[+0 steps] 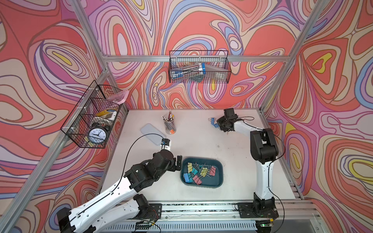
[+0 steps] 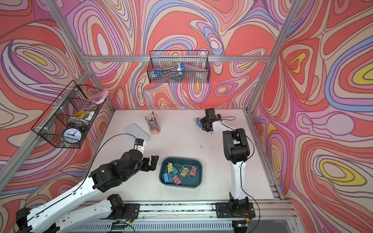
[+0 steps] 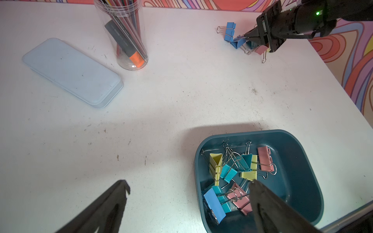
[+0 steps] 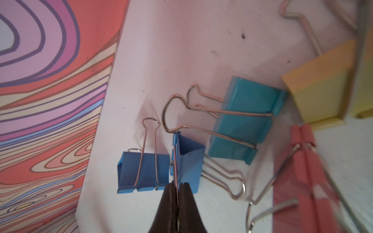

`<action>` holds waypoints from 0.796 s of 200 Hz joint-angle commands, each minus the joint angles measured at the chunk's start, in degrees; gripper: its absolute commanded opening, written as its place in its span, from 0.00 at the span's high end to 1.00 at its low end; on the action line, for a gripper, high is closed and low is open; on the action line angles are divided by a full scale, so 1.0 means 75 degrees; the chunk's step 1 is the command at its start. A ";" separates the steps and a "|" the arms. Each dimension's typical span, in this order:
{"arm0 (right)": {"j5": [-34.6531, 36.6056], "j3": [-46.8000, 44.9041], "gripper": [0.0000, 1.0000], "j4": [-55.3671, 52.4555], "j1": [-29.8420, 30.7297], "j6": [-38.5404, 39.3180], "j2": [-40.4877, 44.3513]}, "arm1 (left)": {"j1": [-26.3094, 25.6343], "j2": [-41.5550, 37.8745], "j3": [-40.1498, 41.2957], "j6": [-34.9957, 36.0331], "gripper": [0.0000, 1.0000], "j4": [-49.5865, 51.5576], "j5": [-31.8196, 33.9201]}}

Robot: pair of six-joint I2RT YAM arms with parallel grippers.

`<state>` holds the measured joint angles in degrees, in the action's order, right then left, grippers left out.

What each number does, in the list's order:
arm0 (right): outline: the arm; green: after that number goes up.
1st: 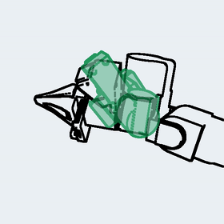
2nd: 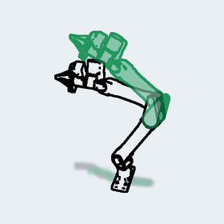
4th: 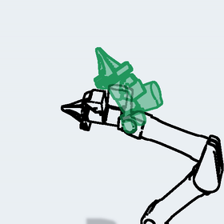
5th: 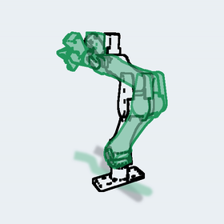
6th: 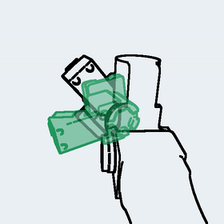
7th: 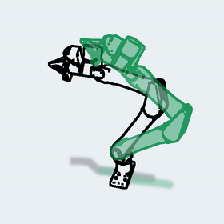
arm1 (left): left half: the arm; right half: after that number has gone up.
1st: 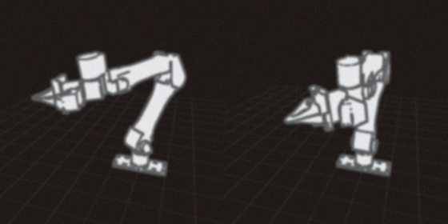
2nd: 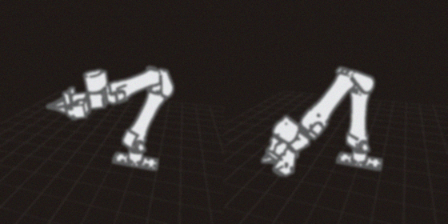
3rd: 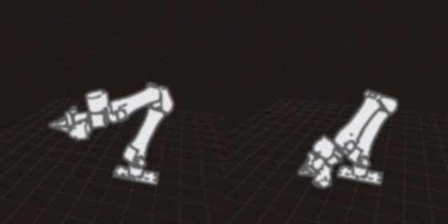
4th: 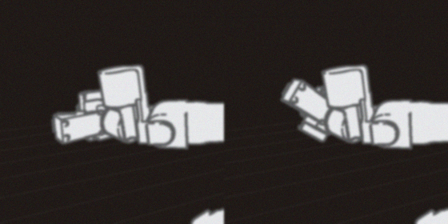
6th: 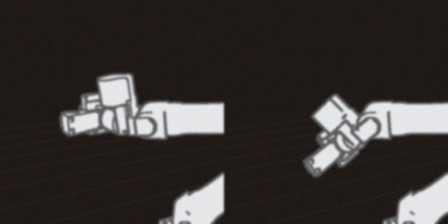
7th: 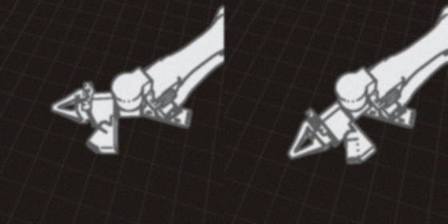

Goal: Put the binder clips in the storage box
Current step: Pick up the binder clip at the center of the board, then place the binder clip in the storage box.

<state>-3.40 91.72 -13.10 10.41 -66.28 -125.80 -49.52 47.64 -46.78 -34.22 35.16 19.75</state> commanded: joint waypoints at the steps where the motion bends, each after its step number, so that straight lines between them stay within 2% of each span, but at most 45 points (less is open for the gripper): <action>1: -0.0009 -0.0301 0.99 -0.0105 -0.0041 0.0197 0.0347 | 0.0030 -0.0129 -0.0146 0.0091 0.01 0.0260 0.0156; 32: -0.0445 -0.0724 1.00 0.0114 -0.0034 0.0548 0.0963 | 0.0031 -0.0277 -0.0097 0.0006 0.01 0.0316 0.0111; 83: -0.1570 -0.1955 1.00 0.0630 -0.0029 0.1069 0.2671 | 0.0038 -0.0486 0.0149 -0.0156 0.01 0.0023 -0.0132; 117: -0.2026 -0.2819 1.00 0.0117 0.0037 0.1476 0.4389 | 0.0038 -0.0399 0.0277 -0.0306 0.01 -0.0287 -0.0425; 159: -0.1818 -0.3561 1.00 -0.1581 0.0419 0.2207 0.6461 | 0.0031 -0.0289 0.0542 -0.0396 0.01 -0.0875 -0.0639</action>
<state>-17.12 67.83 -15.86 11.33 -54.61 -83.64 -49.52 44.91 -43.88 -36.27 32.47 16.51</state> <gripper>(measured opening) 0.042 0.991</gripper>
